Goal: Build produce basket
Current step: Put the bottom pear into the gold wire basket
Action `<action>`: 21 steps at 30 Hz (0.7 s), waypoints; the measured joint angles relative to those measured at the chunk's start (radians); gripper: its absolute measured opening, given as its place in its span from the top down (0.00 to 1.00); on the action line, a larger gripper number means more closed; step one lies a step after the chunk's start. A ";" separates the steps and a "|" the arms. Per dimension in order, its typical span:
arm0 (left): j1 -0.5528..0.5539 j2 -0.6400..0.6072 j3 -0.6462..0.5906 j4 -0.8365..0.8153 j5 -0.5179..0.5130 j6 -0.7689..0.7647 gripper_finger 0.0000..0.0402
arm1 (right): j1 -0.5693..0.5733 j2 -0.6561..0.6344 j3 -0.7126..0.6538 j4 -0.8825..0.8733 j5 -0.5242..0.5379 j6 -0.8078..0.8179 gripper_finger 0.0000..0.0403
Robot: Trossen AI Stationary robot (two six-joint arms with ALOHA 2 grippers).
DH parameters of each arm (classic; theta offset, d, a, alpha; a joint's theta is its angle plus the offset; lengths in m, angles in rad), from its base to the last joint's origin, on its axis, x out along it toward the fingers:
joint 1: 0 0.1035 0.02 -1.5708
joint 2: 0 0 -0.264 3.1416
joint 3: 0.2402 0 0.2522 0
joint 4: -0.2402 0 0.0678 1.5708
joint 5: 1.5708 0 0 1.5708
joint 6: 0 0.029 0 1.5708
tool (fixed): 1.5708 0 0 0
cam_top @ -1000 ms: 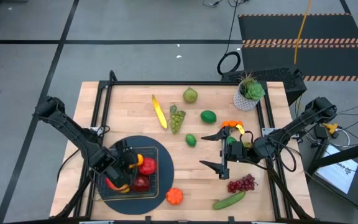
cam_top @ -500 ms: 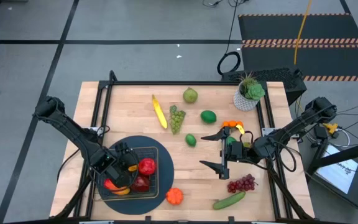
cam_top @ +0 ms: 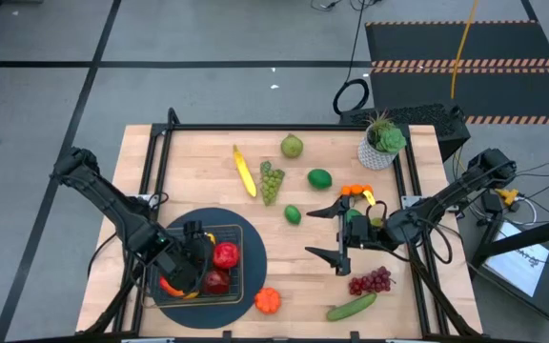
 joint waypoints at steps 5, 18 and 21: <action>0.000 0.000 0.028 -0.001 -0.012 0.056 0.32 | 0.000 0.000 0.000 -0.022 0.000 0.018 0.05; -0.021 -0.003 0.069 -0.002 -0.090 0.183 0.42 | 0.002 0.000 0.000 -0.242 0.000 0.142 0.05; -0.021 -0.003 0.069 -0.002 -0.097 0.190 0.42 | 0.002 -0.010 0.000 -0.315 0.000 0.184 0.05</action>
